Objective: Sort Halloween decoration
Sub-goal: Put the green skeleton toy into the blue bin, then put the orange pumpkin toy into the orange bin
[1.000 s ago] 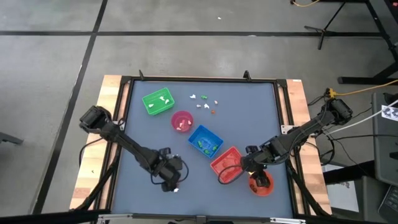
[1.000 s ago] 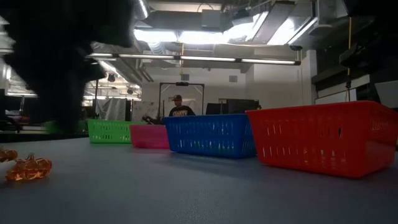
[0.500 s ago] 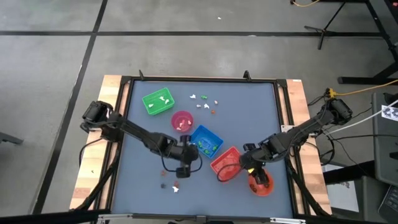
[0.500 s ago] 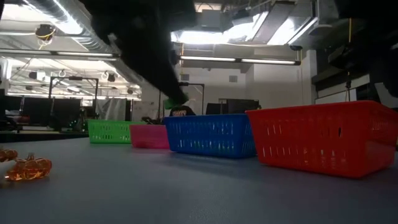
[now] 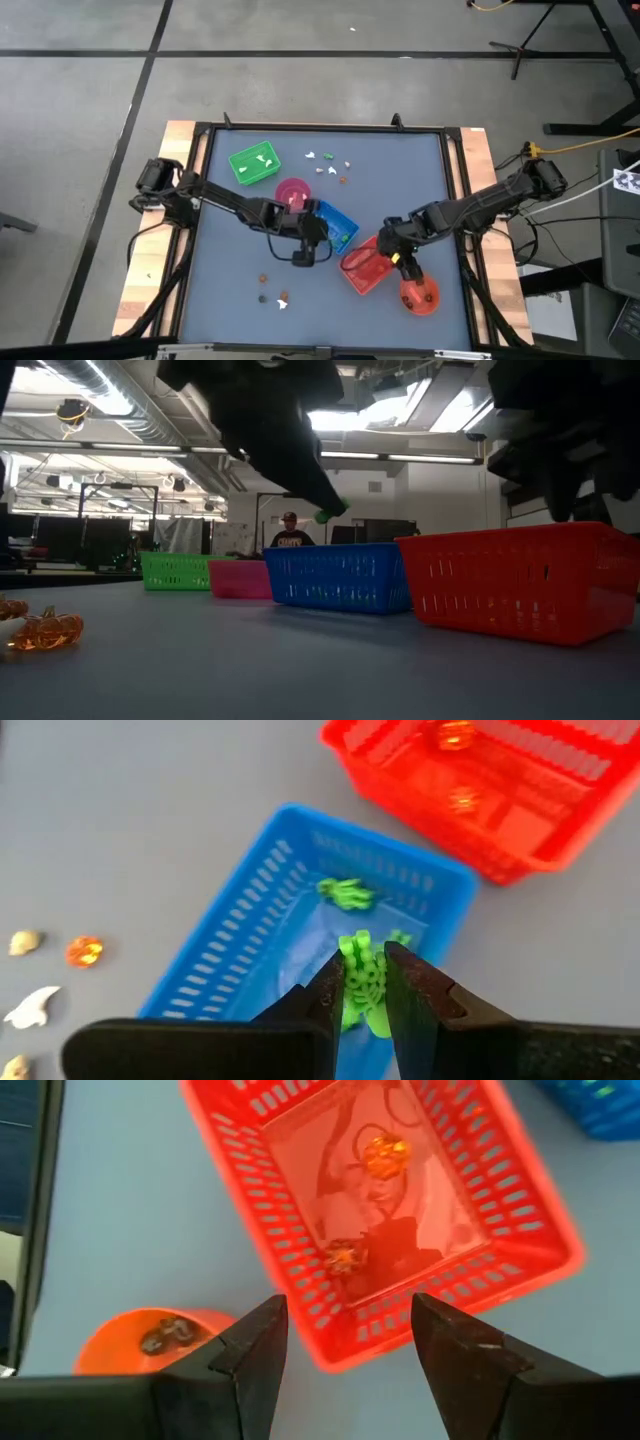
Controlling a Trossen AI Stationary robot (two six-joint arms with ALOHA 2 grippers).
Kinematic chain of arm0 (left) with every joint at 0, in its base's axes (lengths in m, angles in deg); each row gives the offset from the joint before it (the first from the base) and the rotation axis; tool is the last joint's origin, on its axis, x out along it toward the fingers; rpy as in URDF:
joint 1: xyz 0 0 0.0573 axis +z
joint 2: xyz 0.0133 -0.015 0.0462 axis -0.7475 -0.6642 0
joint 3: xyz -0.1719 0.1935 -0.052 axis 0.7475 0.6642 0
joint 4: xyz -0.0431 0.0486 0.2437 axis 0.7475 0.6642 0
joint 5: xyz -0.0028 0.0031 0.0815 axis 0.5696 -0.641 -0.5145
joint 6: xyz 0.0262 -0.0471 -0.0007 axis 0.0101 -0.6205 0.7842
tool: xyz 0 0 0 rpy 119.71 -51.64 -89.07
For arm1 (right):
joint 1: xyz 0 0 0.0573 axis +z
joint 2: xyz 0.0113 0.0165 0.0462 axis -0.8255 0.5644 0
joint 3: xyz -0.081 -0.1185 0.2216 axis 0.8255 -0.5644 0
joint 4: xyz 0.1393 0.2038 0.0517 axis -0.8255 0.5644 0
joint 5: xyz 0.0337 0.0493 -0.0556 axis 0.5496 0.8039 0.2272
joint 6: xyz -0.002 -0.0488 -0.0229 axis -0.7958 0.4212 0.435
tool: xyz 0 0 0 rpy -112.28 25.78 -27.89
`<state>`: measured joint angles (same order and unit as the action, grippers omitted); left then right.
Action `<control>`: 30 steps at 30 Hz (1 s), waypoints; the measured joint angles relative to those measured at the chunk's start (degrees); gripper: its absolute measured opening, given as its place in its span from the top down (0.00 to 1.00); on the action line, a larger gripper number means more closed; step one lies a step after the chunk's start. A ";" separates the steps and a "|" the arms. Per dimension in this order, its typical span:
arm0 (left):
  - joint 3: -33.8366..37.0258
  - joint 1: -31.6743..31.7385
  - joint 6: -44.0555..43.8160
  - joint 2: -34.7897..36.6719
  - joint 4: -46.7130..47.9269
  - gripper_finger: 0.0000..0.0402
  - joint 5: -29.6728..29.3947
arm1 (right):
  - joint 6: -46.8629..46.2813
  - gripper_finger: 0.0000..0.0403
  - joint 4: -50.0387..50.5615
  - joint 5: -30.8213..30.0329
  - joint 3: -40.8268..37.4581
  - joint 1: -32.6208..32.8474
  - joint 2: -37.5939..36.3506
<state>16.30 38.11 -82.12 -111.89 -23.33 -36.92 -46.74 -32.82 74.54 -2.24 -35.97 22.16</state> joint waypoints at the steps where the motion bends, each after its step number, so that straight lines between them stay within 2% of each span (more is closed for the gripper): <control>1: 0.02 0.44 -0.02 0.00 0.00 0.89 -0.02 | 0.93 0.47 0.00 0.00 0.00 -0.71 0.00; 5: 0.01 1.73 -0.37 0.00 0.00 0.89 -0.02 | 3.39 0.47 -0.14 -0.68 0.00 -3.45 0.00; 10: 0.00 2.74 -0.48 0.00 -0.15 0.87 0.00 | 6.07 0.47 -0.93 -5.34 0.00 -6.80 0.00; 19: 0.00 4.03 -0.39 0.02 -2.59 0.69 0.04 | 18.55 0.47 -10.01 -13.76 0.00 -12.50 0.00; 25: 0.00 4.64 -0.21 0.04 -2.58 0.65 0.04 | 29.98 0.47 -19.30 -14.53 0.00 -16.44 0.13; 30: 0.00 4.64 -0.25 0.04 -3.26 0.65 0.07 | 32.57 0.47 -24.66 -14.53 0.00 -20.54 0.53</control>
<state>16.29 42.75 -82.38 -111.85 -26.59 -36.86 -14.17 -57.49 60.01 -2.24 -56.51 22.68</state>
